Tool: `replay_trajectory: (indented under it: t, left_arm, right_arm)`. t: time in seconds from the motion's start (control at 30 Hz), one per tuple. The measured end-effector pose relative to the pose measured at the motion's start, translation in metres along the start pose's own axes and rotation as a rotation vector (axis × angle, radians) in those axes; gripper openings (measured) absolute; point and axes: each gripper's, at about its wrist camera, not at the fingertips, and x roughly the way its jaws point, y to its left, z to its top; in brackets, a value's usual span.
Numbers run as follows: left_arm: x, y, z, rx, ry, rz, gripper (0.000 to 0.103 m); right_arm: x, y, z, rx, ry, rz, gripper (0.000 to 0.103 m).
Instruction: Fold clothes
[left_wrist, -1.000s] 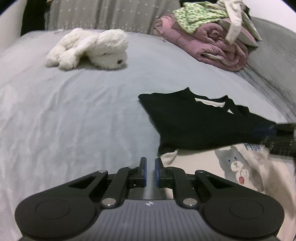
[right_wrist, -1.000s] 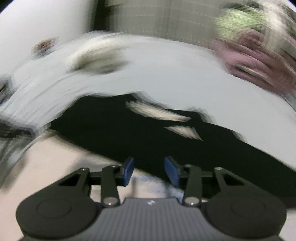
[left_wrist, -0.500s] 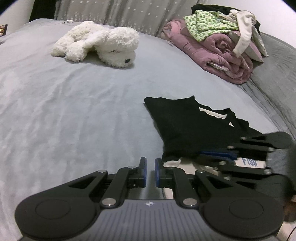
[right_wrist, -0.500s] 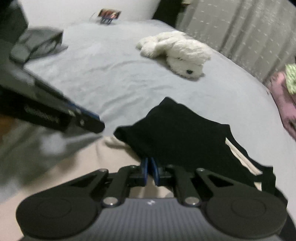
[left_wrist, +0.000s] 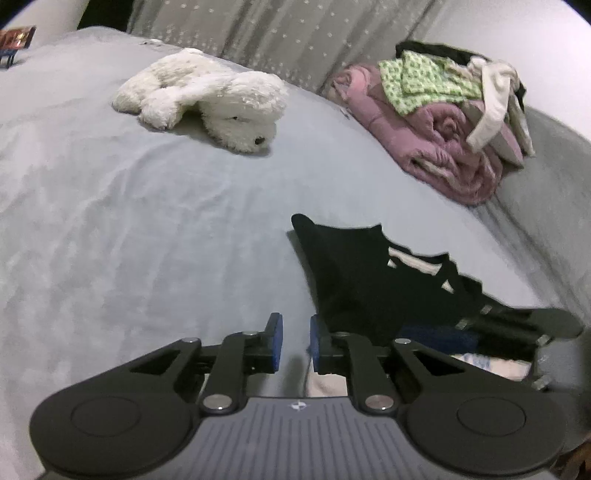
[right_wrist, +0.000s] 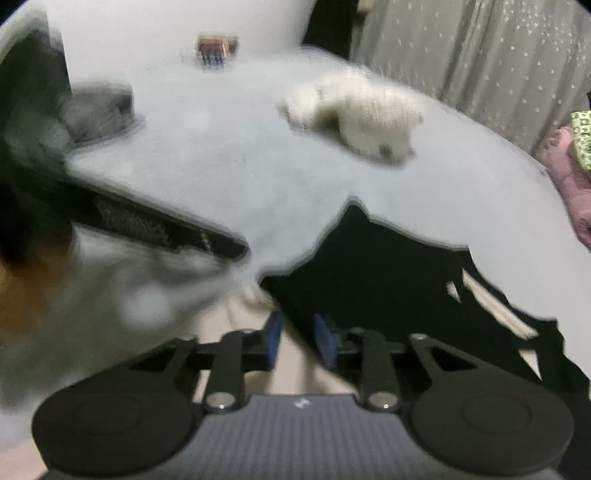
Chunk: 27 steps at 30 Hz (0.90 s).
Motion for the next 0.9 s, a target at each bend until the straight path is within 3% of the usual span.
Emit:
replay_trajectory:
  t: [0.07, 0.13, 0.23, 0.3, 0.43, 0.53, 0.57, 0.6, 0.9]
  left_arm:
    - [0.006, 0.003, -0.001, -0.040, 0.003, -0.008, 0.015]
    - [0.011, 0.004, -0.004, -0.061, 0.004, -0.021, 0.016]
    - [0.015, 0.002, -0.007, -0.062, -0.016, -0.044, 0.032]
    - [0.017, 0.001, -0.009, -0.072, -0.035, -0.080, 0.044]
    - [0.026, -0.004, -0.014, -0.051, -0.022, -0.067, 0.044]
    - [0.028, -0.010, -0.017, -0.004, -0.031, -0.034, 0.040]
    - [0.027, -0.010, -0.016, -0.002, -0.032, -0.026, 0.026]
    - [0.026, -0.010, -0.016, -0.004, -0.032, -0.018, 0.019]
    - [0.016, -0.010, -0.013, -0.021, -0.031, 0.057, 0.012]
  right_arm:
    - [-0.008, -0.020, 0.014, 0.073, -0.044, 0.031, 0.028]
    - [-0.003, -0.041, 0.028, 0.109, -0.052, 0.008, 0.028]
    - [0.025, -0.068, 0.050, 0.164, -0.026, 0.060, 0.028]
    - [0.045, -0.069, 0.064, 0.124, -0.009, 0.077, 0.028]
    - [0.078, -0.065, 0.081, 0.075, 0.028, 0.088, 0.028]
    - [0.101, -0.062, 0.091, 0.048, 0.063, 0.090, 0.026]
    - [0.109, -0.061, 0.090, 0.041, 0.092, 0.069, 0.018]
    - [0.116, -0.059, 0.089, 0.035, 0.114, 0.053, 0.008]
    - [0.122, -0.056, 0.086, 0.141, 0.040, -0.022, 0.008]
